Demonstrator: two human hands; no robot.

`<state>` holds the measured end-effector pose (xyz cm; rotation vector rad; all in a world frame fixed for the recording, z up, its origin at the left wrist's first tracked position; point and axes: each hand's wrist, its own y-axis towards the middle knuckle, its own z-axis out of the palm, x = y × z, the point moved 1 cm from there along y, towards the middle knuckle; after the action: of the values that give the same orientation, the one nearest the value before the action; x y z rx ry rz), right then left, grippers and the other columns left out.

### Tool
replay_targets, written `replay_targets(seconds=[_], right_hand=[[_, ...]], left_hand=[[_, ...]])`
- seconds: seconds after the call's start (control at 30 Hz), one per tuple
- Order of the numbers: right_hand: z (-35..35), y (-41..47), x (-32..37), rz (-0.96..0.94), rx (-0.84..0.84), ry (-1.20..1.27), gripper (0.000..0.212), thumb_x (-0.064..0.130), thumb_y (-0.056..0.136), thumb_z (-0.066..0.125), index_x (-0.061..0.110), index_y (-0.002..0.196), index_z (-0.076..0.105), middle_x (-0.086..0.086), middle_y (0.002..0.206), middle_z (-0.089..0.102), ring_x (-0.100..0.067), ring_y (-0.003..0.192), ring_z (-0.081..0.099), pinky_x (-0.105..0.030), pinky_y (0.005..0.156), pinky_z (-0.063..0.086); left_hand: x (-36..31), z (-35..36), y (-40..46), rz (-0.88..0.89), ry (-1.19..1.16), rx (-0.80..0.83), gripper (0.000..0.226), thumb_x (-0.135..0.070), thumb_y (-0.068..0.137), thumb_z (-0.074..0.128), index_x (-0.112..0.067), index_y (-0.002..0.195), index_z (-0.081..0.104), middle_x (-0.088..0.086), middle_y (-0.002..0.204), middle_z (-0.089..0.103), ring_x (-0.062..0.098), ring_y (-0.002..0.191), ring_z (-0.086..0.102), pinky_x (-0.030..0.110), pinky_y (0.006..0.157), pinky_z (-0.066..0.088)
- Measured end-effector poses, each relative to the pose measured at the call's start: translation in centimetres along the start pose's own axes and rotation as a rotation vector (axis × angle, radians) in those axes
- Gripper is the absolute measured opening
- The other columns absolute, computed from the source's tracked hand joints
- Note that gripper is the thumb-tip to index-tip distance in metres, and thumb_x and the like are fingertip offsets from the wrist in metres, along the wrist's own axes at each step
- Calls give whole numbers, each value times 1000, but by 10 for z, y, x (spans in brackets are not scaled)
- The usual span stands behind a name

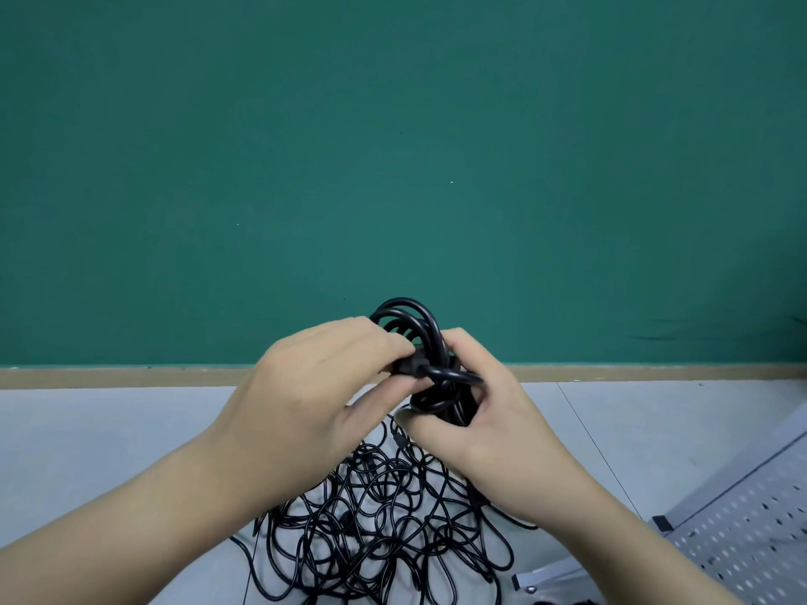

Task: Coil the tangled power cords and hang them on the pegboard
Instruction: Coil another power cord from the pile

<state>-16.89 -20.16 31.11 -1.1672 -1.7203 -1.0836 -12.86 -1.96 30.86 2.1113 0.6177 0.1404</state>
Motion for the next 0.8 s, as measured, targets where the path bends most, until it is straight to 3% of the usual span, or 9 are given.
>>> replay_targets(seconds=[0.13,0.2,0.3,0.4,0.47,0.53,0.6,0.7,0.8], right_hand=[[-9,-4,9,-2,41,125,28,25,85,82,38,103,65,20,70,61,-1,58,56,-12,60,43],[-9,-5,10,-25,31,174,23,41,78,80,44,96,67,19,72,63,0,57,59,-10,58,44],[-1,-3,4,-37,-45,195,17,57,78,68,44,90,68,10,71,61,-2,50,52,-12,53,41],[6,-1,-1,6,-110,277,27,60,80,66,34,88,69,-3,66,54,-9,41,40,-24,42,33],[7,2,-2,28,-118,337,30,58,78,67,29,86,70,-9,64,51,-10,37,36,-25,39,29],[5,3,-2,14,-83,396,27,54,77,68,28,84,70,-12,64,49,-7,36,38,-22,39,30],[4,4,-2,11,-19,447,31,56,75,73,27,87,70,-14,64,49,-8,34,36,-20,38,31],[7,3,-5,15,54,478,48,69,72,77,26,92,68,-11,64,53,-10,33,36,-21,38,33],[8,4,-5,8,81,469,57,76,70,76,26,97,67,-13,65,52,-12,33,37,-22,40,35]], left_hand=[[-2,-1,-1,-7,-112,-34,23,-11,99,63,0,116,73,1,97,70,8,88,61,17,82,48],[-4,0,-2,-50,-161,-46,24,-5,98,65,-4,120,72,0,100,69,5,92,62,16,84,47],[-9,1,-2,-151,-301,-69,24,-5,95,67,-9,116,76,-4,96,69,13,89,66,20,79,50],[-9,1,-2,-372,-419,-112,17,-19,91,73,-27,104,80,-10,84,60,16,81,61,21,75,47],[-5,2,-2,-576,-546,-111,19,-36,82,79,-38,99,72,-9,85,56,11,79,56,25,76,47],[0,4,-1,-759,-804,-85,47,-38,71,86,-35,111,61,-5,93,63,13,86,62,30,81,55],[3,4,2,-844,-1003,36,62,-27,77,89,-26,129,55,-1,112,73,15,105,70,26,90,57],[6,-1,3,-786,-1079,201,40,-22,85,81,-15,123,70,6,119,75,19,113,70,26,95,54],[13,-4,-2,-787,-1124,214,41,-31,79,79,-12,115,75,9,117,75,20,108,68,32,97,52]])
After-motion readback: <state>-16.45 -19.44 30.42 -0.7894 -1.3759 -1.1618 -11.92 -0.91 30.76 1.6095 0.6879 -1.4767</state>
